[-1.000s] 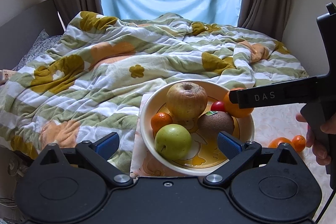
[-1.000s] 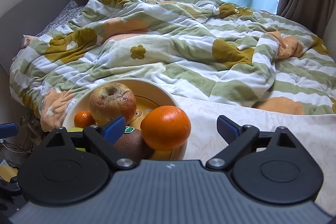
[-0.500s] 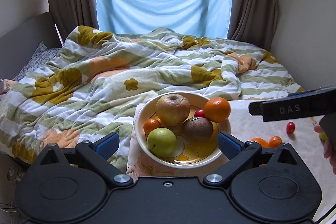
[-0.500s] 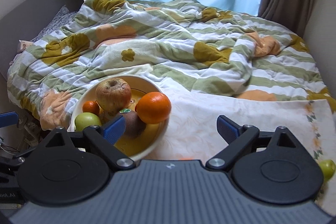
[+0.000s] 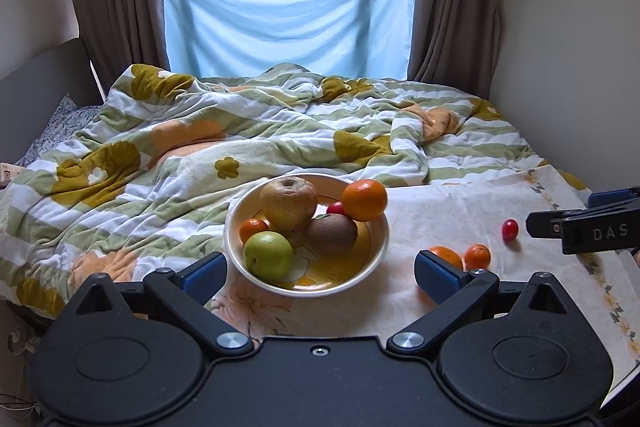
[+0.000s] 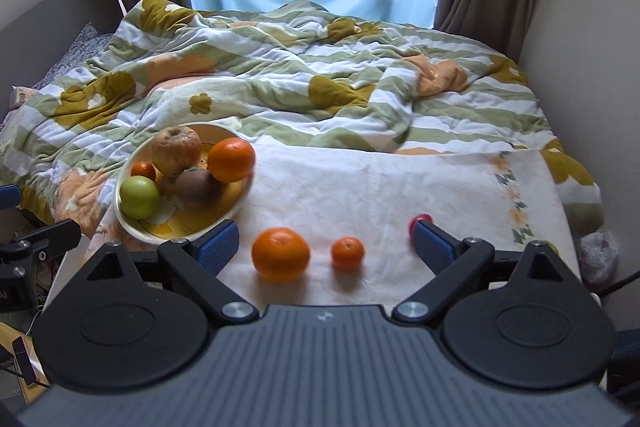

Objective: Organize fruits
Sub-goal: 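Withdraw both tools from the dish back over the remaining fruit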

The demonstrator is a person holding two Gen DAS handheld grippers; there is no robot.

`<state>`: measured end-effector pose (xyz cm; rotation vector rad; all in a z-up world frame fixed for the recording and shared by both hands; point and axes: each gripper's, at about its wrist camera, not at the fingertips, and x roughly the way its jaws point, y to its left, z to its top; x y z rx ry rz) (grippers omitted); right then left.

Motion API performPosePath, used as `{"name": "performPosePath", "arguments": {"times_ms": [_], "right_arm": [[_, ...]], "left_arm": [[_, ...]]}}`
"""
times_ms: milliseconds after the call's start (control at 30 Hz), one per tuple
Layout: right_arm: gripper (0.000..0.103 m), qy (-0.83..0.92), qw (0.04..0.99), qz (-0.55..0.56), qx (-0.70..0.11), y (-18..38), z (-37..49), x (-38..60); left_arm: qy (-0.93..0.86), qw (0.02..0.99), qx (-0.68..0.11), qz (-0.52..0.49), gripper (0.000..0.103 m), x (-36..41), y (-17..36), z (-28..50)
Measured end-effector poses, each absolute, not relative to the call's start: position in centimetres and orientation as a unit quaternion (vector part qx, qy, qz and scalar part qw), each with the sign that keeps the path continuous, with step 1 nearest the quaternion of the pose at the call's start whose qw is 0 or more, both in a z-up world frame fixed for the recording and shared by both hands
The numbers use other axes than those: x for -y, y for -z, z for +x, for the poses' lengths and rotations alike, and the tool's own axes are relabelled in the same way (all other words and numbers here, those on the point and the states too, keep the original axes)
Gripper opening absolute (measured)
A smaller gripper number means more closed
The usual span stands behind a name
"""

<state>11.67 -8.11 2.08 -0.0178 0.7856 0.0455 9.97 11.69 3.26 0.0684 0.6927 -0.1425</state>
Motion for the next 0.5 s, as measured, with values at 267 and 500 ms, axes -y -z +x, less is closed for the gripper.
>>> {"name": "performPosePath", "arguments": {"times_ms": [267,500], "right_arm": [[0.103,-0.039,0.919,-0.011,-0.391,-1.4,9.2,12.3],[0.103,-0.079,0.914,-0.039,-0.395,-0.4,9.0,16.2]], "left_arm": [[0.041,0.937,-0.346,0.026,0.102,-7.4,-3.1,8.0],[0.018,0.934,-0.356,0.018,0.102,-2.7,-1.6,7.6]]}}
